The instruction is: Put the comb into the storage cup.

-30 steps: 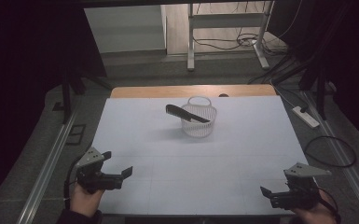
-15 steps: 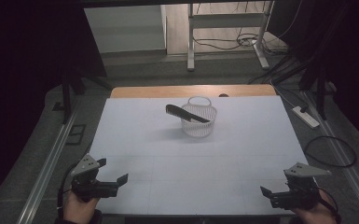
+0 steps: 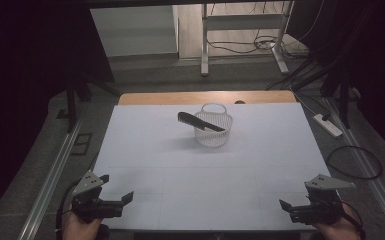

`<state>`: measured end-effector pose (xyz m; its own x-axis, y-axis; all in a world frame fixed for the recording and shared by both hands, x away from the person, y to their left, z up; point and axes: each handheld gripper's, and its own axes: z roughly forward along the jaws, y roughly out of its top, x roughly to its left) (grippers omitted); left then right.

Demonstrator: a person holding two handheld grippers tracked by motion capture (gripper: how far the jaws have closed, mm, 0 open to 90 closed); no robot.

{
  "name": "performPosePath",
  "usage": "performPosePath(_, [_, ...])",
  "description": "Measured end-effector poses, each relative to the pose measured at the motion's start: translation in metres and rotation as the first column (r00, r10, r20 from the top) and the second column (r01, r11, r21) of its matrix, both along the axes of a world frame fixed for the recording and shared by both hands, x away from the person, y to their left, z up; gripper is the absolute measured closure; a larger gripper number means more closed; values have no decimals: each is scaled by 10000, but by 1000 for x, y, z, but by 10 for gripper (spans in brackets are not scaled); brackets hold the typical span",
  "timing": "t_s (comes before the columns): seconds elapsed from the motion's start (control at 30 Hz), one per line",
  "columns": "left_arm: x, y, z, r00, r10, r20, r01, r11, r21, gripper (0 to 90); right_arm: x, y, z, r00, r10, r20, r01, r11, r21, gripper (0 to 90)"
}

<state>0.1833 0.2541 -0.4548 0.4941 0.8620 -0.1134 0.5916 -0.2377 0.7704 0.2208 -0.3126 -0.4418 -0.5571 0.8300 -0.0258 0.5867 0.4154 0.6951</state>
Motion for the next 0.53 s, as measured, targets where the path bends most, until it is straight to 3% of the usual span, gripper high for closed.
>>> performPosePath(0.27, [-1,-6,0,9997,-92,-219,105,9982,589,0,0,0,0,10000,-97,1,97,10000,3,3])
performPosePath(0.53, [0,-8,-1,9990,-124,-435,158,9967,798,0,0,0,0,9999,-140,7,140,9999,-19,3])
